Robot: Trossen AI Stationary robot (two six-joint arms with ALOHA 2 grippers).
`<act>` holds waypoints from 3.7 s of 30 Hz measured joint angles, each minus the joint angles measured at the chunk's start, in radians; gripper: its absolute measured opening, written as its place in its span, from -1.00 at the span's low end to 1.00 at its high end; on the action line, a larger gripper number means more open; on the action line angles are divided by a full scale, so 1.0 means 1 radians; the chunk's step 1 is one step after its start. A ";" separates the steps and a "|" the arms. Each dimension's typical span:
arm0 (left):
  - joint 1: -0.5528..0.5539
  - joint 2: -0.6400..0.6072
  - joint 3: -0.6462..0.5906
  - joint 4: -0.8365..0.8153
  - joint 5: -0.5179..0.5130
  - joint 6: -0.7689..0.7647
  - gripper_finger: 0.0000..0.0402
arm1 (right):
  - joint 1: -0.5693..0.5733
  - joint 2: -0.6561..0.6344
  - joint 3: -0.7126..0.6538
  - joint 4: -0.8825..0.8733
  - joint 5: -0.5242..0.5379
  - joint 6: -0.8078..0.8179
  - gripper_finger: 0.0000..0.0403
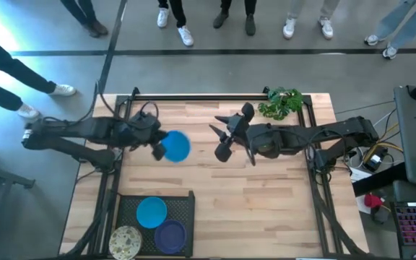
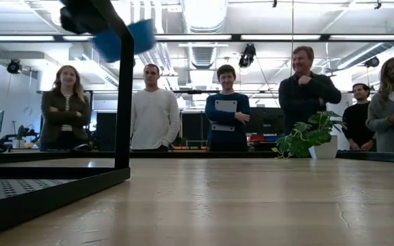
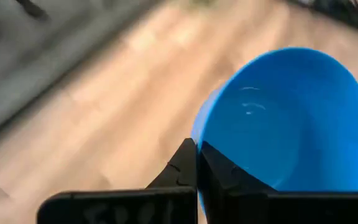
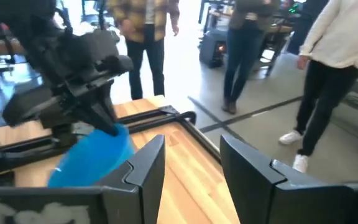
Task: Pick & Place Mini bowls
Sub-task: Stack the blue bowl on the blue bowl on the shelf, then return to Home Position
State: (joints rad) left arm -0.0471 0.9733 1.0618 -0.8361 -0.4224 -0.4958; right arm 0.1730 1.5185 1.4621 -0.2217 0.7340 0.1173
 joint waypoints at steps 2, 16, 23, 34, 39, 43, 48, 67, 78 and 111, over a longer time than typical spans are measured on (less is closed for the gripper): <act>0.000 -0.020 0.000 -0.071 0.104 -0.012 -1.00 | 0.000 0.000 0.010 -0.012 -0.012 0.007 -0.26; -0.129 -0.007 -0.003 -0.310 0.476 0.105 -1.00 | -0.001 -0.002 0.017 -0.015 -0.035 0.057 -0.28; -0.235 0.046 -0.047 -0.296 0.486 0.101 -1.00 | -0.009 -0.007 0.017 -0.040 -0.173 0.095 -0.33; -0.339 0.103 -0.120 -0.157 0.519 0.074 -1.00 | -0.094 -0.007 0.016 -0.081 -0.705 0.109 -0.39; -0.354 0.117 -0.120 -0.158 0.519 0.073 -1.00 | -0.129 -0.007 0.016 -0.124 -0.940 0.090 -0.43; -0.357 0.129 -0.120 -0.158 0.519 0.073 -1.00 | -0.137 -0.007 0.015 -0.157 -1.004 0.045 -0.46; -0.365 0.146 -0.122 -0.157 0.518 0.073 -1.00 | -0.137 -0.004 0.027 -0.179 -1.004 0.005 -0.45; -0.436 0.151 -0.259 0.023 0.524 0.015 -1.00 | -0.154 -0.004 0.056 -0.190 -0.997 -0.005 -0.42; -0.436 0.151 -0.342 0.130 0.540 0.000 -1.00 | -0.154 -0.004 0.056 -0.193 -0.996 -0.006 -0.47; -0.432 0.147 -0.261 0.112 0.507 0.011 -0.61 | -0.155 -0.013 0.056 -0.194 -0.994 -0.049 -0.51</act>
State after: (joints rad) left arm -0.4789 1.1203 0.8010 -0.7240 0.0843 -0.4850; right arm 0.0181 1.5056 1.5181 -0.4156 -0.2604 0.0685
